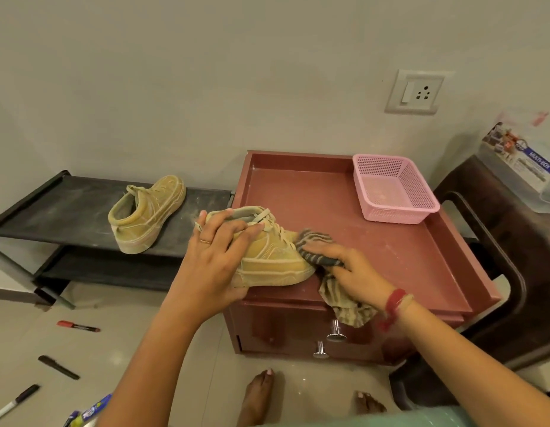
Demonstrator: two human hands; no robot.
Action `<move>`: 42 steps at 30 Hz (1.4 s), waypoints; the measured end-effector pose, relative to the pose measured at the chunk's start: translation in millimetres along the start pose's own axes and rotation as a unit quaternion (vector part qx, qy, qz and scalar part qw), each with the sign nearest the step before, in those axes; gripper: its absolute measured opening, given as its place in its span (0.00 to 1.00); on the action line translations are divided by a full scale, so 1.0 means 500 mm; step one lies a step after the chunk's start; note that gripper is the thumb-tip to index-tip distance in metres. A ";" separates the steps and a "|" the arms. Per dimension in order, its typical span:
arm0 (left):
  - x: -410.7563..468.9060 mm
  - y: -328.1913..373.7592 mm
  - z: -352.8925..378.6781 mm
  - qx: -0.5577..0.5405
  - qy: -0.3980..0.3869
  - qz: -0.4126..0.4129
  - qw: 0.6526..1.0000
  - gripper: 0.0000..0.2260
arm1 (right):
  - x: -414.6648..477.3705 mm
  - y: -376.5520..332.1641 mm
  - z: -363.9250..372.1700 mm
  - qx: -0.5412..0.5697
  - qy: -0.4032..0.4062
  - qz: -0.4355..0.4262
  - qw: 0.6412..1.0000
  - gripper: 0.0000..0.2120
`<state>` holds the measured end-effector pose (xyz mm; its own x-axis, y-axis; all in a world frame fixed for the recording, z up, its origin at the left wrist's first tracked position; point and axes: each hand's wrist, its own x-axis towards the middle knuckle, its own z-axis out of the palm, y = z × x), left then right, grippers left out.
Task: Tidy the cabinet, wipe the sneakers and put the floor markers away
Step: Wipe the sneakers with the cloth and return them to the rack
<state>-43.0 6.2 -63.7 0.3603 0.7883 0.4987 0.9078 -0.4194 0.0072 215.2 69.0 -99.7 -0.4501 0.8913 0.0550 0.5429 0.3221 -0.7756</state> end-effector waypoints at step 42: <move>-0.008 0.005 0.009 0.009 0.007 0.007 1.000 0.42 | 0.046 -0.031 0.057 0.042 0.025 0.027 0.998 0.25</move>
<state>-40.8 4.1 -69.6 0.3709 0.7755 0.5109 0.9060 -0.4231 -0.0154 176.2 75.5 -104.5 -0.3853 0.9219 0.0411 0.5024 0.2469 -0.8286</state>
